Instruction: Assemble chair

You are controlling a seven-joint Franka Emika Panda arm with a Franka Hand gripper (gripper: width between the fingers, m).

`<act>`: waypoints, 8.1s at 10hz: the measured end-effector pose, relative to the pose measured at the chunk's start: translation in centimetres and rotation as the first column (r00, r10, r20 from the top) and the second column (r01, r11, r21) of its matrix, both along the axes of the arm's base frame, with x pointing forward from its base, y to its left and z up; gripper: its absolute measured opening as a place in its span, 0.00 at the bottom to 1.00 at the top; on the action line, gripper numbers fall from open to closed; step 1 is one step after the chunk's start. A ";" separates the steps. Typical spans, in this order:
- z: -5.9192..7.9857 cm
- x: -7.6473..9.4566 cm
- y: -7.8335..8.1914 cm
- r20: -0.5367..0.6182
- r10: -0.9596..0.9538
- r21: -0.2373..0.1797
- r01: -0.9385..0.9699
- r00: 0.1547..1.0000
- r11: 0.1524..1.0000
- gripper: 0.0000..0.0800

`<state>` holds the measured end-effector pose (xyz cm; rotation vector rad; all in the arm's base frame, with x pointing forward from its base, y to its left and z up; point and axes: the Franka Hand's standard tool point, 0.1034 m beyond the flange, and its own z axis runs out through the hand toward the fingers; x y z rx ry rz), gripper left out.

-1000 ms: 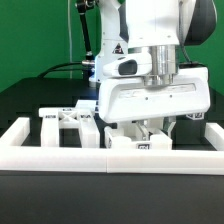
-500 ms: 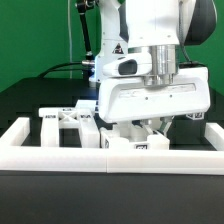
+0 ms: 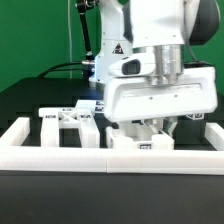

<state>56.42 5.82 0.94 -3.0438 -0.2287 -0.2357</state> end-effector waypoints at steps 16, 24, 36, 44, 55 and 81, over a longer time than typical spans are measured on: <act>1.3 3.6 4.5 0.011 -0.126 0.030 0.125 0.992 0.992 0.56; 5.2 1.6 2.0 0.078 0.011 -0.008 -0.010 0.997 1.000 0.81; 4.5 -4.0 -0.4 -0.123 0.022 -0.016 -0.025 0.992 1.000 0.81; 3.8 -7.8 0.2 -0.576 -0.018 -0.058 -0.019 0.817 0.998 0.81; 1.7 -8.8 -0.6 -0.792 -0.018 -0.068 -0.059 0.611 0.996 0.81; 7.4 -3.6 1.5 -0.602 0.004 0.007 -0.001 0.799 1.000 0.37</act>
Offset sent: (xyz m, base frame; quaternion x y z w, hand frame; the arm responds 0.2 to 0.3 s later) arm 0.0151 0.0232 -0.0079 -0.0136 -0.0043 0.0682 0.9976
